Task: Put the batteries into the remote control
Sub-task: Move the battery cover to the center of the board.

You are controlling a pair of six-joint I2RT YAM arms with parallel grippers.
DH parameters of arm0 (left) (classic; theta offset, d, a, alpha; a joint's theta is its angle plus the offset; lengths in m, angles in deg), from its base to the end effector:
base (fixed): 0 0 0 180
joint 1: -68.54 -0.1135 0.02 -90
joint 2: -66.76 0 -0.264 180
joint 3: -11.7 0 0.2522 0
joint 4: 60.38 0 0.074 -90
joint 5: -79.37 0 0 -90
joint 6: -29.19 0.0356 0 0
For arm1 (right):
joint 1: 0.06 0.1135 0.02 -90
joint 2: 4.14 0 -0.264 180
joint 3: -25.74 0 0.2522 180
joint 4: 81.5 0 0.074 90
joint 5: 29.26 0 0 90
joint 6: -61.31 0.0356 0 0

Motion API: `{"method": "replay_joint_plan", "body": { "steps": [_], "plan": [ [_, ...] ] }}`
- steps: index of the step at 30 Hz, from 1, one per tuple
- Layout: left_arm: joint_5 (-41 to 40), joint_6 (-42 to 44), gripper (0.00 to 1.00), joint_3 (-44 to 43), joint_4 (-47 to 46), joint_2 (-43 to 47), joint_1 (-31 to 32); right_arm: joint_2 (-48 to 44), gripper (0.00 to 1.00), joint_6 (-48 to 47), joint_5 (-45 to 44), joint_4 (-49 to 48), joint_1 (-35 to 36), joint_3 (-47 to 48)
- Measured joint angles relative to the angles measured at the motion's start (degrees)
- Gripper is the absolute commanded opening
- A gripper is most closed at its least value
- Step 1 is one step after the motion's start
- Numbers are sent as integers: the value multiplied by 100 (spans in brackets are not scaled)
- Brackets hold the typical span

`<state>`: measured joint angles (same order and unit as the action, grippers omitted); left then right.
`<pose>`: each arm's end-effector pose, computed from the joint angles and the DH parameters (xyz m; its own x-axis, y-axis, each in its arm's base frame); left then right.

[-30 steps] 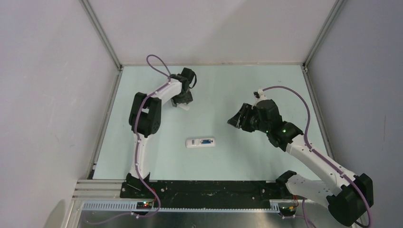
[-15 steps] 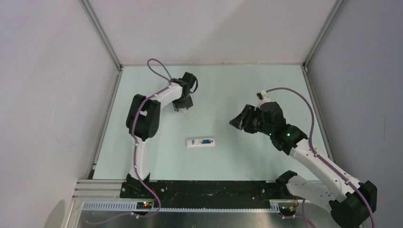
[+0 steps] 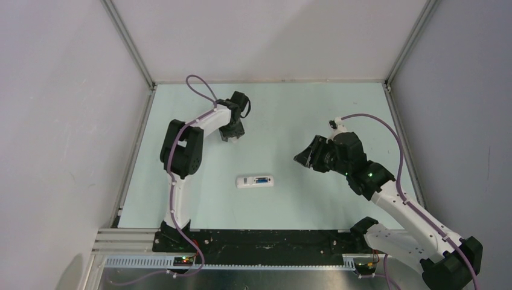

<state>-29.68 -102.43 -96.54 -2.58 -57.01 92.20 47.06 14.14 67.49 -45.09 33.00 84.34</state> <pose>0.4082 -0.1662 0.1623 -0.8509 -0.3126 -0.4221 -0.3633 0.9307 0.0432 0.1656 0.1128 0.2987 -0.7249 0.3337 -0.6026 -0.1842 0.7491 0.6363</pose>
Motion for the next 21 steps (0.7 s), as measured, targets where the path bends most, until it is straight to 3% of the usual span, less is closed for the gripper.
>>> {"method": "replay_joint_plan", "body": {
  "steps": [6,12,21],
  "plan": [
    [94,-90,50,-103,15,-66,-114,0,49,0,-4,24,-33,-2],
    [238,-197,34,-133,-9,-85,-188,-2,49,0,-4,24,-59,-7],
    [256,-201,31,-120,-20,-85,-195,-111,49,0,-26,33,-81,-33]
  ]
}}
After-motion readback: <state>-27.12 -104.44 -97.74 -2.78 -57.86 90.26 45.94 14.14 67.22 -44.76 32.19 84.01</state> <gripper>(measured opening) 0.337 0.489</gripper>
